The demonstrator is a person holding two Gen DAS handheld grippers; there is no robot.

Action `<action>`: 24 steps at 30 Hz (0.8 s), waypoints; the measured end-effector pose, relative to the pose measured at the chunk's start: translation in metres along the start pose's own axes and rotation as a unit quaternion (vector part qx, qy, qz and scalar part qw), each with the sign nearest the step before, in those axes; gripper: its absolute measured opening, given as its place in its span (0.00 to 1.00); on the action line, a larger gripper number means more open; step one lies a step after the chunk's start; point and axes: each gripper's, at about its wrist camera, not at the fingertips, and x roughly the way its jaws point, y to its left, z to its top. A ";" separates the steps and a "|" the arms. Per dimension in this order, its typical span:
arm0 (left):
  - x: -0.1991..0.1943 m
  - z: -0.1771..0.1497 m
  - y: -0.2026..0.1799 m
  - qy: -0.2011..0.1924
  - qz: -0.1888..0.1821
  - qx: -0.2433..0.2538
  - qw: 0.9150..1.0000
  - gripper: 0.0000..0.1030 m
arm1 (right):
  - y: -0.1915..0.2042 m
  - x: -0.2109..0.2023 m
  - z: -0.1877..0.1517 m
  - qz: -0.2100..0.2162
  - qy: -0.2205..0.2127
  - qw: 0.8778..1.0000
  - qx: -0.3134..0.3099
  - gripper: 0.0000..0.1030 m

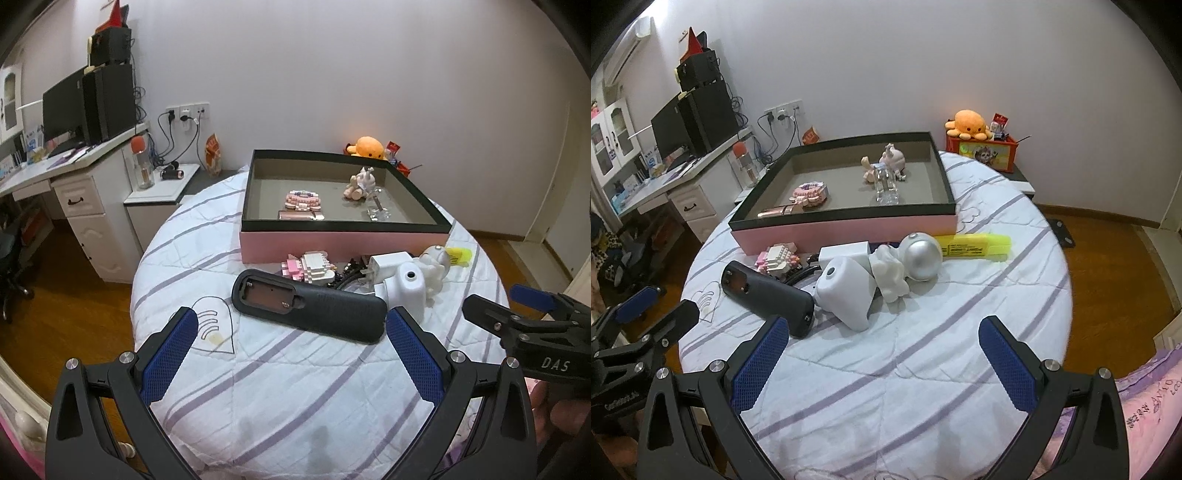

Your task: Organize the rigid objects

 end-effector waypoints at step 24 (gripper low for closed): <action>0.052 -0.006 0.030 0.042 0.009 -0.021 0.999 1.00 | 0.000 0.092 0.006 0.059 0.042 0.992 0.103 0.73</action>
